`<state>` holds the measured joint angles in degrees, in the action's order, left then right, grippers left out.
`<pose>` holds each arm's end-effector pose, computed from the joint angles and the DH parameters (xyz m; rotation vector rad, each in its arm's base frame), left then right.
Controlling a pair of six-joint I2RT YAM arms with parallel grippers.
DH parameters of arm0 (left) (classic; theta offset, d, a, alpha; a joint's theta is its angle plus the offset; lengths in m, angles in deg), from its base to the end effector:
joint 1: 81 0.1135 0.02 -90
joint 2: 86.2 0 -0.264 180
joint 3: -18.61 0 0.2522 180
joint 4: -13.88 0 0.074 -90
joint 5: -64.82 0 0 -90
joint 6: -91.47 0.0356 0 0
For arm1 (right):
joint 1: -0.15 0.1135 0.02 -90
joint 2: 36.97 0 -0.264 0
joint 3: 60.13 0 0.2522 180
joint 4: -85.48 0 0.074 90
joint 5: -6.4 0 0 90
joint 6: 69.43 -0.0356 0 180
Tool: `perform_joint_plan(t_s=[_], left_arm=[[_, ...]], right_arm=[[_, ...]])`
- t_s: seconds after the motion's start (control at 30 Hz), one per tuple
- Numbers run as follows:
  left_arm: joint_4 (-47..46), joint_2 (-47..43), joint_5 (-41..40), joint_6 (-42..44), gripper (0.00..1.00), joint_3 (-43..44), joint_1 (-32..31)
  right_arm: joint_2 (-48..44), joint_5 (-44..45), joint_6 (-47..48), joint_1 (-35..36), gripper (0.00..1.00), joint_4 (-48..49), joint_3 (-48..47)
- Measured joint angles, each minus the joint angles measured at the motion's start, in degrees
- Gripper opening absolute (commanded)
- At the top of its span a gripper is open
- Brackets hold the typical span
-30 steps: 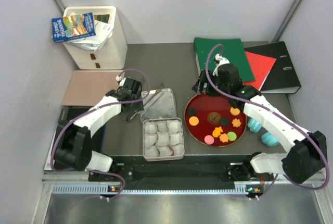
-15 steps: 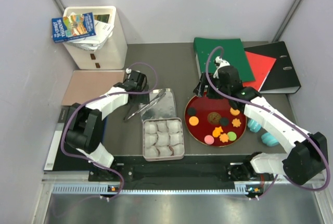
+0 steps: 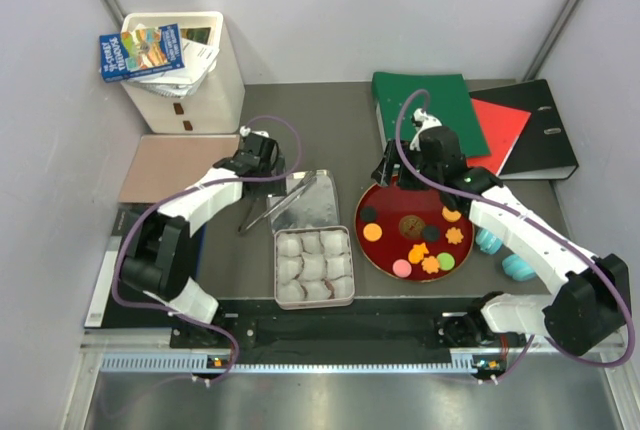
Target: Pack the cookies
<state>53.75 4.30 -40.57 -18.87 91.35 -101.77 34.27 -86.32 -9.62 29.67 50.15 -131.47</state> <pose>0.3030 -0.1048 0.2091 -0.0894 2.5219 0.0621 0.2400 0.1379 0.3007 -0.0146 2.2580 0.6287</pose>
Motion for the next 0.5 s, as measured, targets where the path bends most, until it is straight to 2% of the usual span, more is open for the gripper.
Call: perform_joint_plan(t_s=[0.2, 0.5], left_arm=[[-0.83, -6.91, 1.77, 3.06, 0.99, 0.68, -1.14], [1.53, -4.52, 5.09, 6.62, 0.99, 0.85, -2.82]], right_arm=[[0.00, -0.09, -0.04, 0.00, 0.75, 0.26, 0.98], [0.00, -0.20, -0.50, 0.00, 0.75, 0.87, 2.16]])
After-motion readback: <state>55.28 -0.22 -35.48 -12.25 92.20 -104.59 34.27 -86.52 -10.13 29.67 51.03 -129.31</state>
